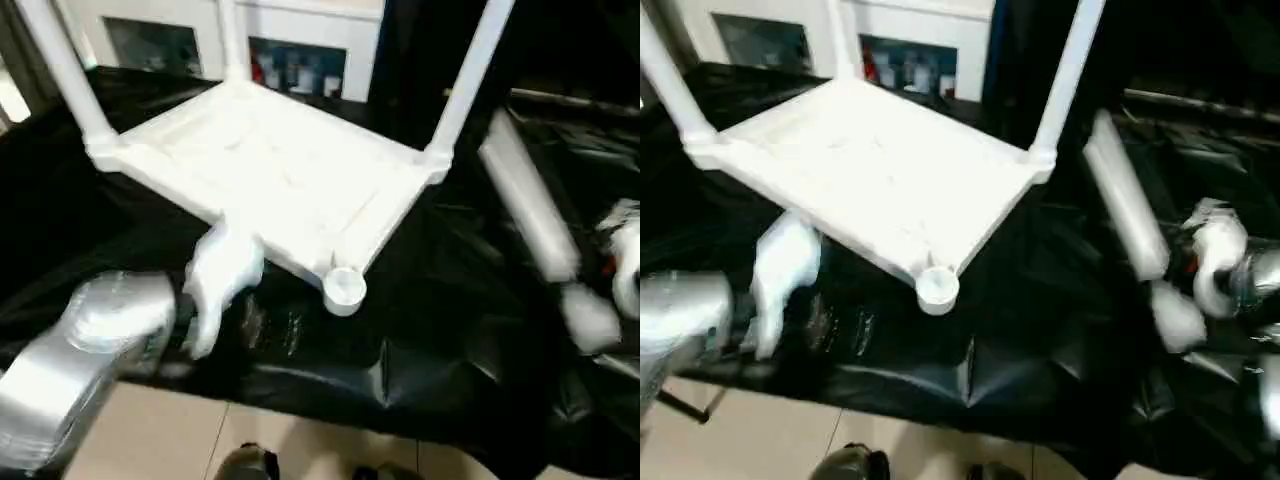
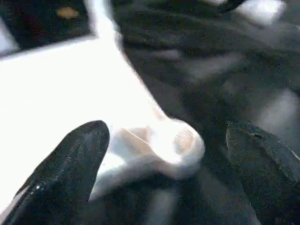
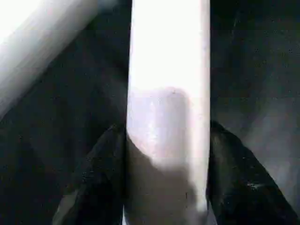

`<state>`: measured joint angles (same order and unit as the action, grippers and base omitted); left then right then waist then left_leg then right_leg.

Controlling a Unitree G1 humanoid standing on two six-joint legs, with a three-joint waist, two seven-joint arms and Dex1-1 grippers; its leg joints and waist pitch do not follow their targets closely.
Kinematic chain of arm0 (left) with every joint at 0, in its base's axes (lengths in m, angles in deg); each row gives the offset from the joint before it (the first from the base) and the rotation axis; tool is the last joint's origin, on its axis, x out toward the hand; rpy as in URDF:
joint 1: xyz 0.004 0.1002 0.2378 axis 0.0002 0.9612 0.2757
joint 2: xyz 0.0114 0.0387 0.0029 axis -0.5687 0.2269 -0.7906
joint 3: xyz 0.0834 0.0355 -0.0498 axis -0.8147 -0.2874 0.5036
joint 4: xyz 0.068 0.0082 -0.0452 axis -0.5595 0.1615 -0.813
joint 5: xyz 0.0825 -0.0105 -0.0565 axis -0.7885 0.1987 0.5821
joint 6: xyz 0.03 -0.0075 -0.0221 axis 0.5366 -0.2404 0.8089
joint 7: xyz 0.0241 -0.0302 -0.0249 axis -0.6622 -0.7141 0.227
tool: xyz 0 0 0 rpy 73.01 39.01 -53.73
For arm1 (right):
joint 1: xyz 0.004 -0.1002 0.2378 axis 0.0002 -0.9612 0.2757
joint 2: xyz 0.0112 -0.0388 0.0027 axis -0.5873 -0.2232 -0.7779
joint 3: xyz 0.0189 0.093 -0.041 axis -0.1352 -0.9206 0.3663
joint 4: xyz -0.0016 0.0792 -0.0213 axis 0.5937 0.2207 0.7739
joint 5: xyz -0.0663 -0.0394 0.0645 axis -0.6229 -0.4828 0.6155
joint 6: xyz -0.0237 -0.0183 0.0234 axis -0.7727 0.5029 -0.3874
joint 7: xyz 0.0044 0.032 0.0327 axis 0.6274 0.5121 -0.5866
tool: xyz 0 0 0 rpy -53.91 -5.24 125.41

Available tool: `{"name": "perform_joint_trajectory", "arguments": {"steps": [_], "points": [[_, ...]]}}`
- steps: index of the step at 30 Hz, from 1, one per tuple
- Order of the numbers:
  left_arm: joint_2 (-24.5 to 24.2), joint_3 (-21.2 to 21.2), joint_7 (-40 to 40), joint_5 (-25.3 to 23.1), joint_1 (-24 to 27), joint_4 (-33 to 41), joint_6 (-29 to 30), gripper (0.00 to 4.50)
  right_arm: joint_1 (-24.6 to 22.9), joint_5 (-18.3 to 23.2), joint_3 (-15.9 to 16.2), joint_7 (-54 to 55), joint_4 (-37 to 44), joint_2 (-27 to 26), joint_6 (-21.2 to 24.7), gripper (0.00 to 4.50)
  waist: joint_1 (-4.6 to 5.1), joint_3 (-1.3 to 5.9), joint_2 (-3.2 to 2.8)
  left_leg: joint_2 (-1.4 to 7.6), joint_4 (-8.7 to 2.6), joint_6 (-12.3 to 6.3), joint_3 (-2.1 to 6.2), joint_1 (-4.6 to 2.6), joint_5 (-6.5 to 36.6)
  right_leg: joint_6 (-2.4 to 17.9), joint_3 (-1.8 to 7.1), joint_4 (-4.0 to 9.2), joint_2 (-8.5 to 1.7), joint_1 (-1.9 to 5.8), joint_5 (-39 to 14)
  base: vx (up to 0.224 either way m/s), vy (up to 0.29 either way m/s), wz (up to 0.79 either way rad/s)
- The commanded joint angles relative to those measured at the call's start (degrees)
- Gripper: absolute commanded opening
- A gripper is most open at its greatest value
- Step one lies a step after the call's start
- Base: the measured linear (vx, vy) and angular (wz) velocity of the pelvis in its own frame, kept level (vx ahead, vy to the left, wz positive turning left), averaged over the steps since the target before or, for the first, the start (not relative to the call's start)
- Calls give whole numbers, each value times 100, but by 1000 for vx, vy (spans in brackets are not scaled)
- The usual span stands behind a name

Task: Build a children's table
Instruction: Pick table leg

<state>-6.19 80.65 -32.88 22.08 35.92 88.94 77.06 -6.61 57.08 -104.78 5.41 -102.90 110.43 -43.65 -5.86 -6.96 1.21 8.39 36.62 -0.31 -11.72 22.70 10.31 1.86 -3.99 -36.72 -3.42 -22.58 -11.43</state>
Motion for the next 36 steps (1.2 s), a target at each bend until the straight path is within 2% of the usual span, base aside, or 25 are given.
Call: {"name": "perform_joint_trajectory", "arguments": {"steps": [1,2,3,4,5,6,7,8,9,10,12,13,14,15,16,18,21,22,23,24,25,27,28,35,36], "points": [[368,75,553,-105,-319,-473,-17,450,-257,543,-865,578,882,-165,-286,188,-24,507,85,496,-446,131,258,-176,1390,930,384,631,-638,197,-2283,0,0,0],[611,144,768,-65,-443,-639,56,450,-460,800,-1242,707,1364,-403,-560,188,-21,544,94,499,-426,170,290,-180,1342,953,359,574,-638,207,-2209,0,0,0],[611,144,768,-65,-443,-639,56,450,-460,800,-1242,707,1364,-403,-560,188,-30,572,56,515,-441,149,278,-204,1329,949,357,590,-634,185,-2028,0,0,0],[885,227,976,-7,-551,-801,106,450,-670,1091,-1611,816,1922,-710,-791,188,-11,584,73,503,-457,94,285,-169,1219,996,351,560,-614,218,-1760,0,0,0],[1131,306,1145,64,-629,-917,164,450,-845,1406,-1934,847,2431,-1019,-909,188,-34,604,63,512,-452,77,283,-179,1177,1014,351,553,-637,217,-1651,0,0,0],[1428,413,1345,159,-715,-1039,241,450,-1053,1762,-2194,813,3009,-1375,-914,188,-37,606,46,517,-453,63,266,-195,1178,998,364,558,-627,200,-1553,0,0,0],[1678,503,1484,249,-803,-1154,271,450,-1263,2117,-2344,773,3596,-1717,-778,188,-41,652,77,525,-457,-26,294,-172,1026,1059,349,509,-644,248,-1266,0,0,0],[1874,592,1590,334,-885,-1238,291,450,-1426,2393,-2371,714,4043,-1949,-623,188,-50,673,96,515,-450,-143,285,-163,863,1104,337,505,-632,249,-1091,0,0,0],[2115,714,1698,472,-994,-1336,308,450,-1635,2745,-2326,598,4594,-2209,-374,188,-60,670,70,502,-443,-231,272,-150,766,1154,338,522,-626,251,-1037,0,0,0],[2322,828,1767,618,-1111,-1412,336,450,-1841,3128,-2206,526,5117,-2416,-100,188,-84,661,90,496,-435,-320,271,-143,741,1179,334,534,-633,254,-1065,0,0,0],[2589,984,1827,867,-1296,-1519,363,450,-2154,3642,-1812,311,5782,-2598,256,187,-113,675,85,491,-428,-371,280,-134,673,1144,323,528,-635,256,-1137,0,0,0],[2863,1147,1833,1238,-1507,-1646,401,450,-2478,4102,-1307,169,6386,-2731,532,187,-113,662,113,495,-438,-401,284,-117,642,1049,309,558,-631,253,-1336,0,0,0],[2943,1189,1821,1357,-1573,-1681,425,450,-2548,4201,-1171,142,6514,-2759,602,187,-136,653,92,493,-435,-394,276,-130,645,1005,313,589,-635,244,-1438,0,0,0],[2997,1222,1823,1418,-1607,-1695,446,450,-2576,4225,-1113,146,6570,-2785,636,187,-110,651,105,496,-446,-313,301,-119,712,914,294,602,-632,236,-1701,0,0,0],[3210,1363,1830,1680,-1737,-1734,516,450,-2663,4243,-891,151,6741,-2868,725,187,-104,641,109,500,-446,-276,288,-128,753,887,301,621,-641,216,-1821,0,0,0],[3494,1596,1883,2098,-1916,-1802,638,450,-2730,4191,-680,156,6864,-2987,787,187,-106,628,92,501,-454,-143,294,-136,840,858,297,641,-644,199,-2028,0,0,0],[3767,1846,2023,2469,-2161,-1983,758,450,-2760,4205,-580,242,6968,-3164,957,187,-102,636,100,527,-491,-9,320,-153,973,808,290,655,-656,193,-2023,0,0,0],[3836,1897,2036,2562,-2250,-2070,762,450,-2772,4183,-521,238,6987,-3173,989,187,-96,630,123,521,-489,5,309,-144,970,799,294,656,-654,195,-2012,0,0,0],[3913,1955,2011,2737,-2361,-2166,782,450,-2821,4254,-414,282,7044,-3110,1021,187,-109,632,122,514,-504,40,317,-139,923,718,298,656,-667,218,-1970,0,0,0],[3923,1958,1998,2765,-2381,-2181,790,450,-2830,4267,-397,288,7053,-3095,1024,187,-119,635,109,525,-512,55,323,-149,918,697,302,655,-673,216,-1947,0,0,0],[3939,1939,1952,2835,-2425,-2209,812,450,-2871,4342,-333,334,7084,-3030,1034,187,-110,644,150,533,-516,64,317,-155,890,661,304,649,-669,214,-1878,0,0,0],[3941,1917,1926,2857,-2444,-2221,816,450,-2889,4383,-304,357,7092,-2994,1038,187,-124,647,131,538,-519,76,315,-156,843,658,312,641,-684,219,-1797,0,0,0],[3967,1902,1889,2939,-2465,-2234,859,450,-2919,4394,-249,385,7091,-2953,1023,187,-121,656,158,536,-518,78,311,-147,812,648,312,636,-681,229,-1744,0,0,0],[4016,1991,2127,3363,-2476,-2277,1079,450,-2901,4158,-64,586,6998,-2963,957,187,-124,660,199,525,-511,129,302,-139,825,623,322,646,-687,228,-1853,0,0,0],[4006,1978,2138,3390,-2466,-2272,1098,450,-2905,4149,-33,602,6993,-2944,941,187,-130,663,188,528,-509,147,306,-145,814,631,323,641,-693,224,-1841,0,0,0]]}}
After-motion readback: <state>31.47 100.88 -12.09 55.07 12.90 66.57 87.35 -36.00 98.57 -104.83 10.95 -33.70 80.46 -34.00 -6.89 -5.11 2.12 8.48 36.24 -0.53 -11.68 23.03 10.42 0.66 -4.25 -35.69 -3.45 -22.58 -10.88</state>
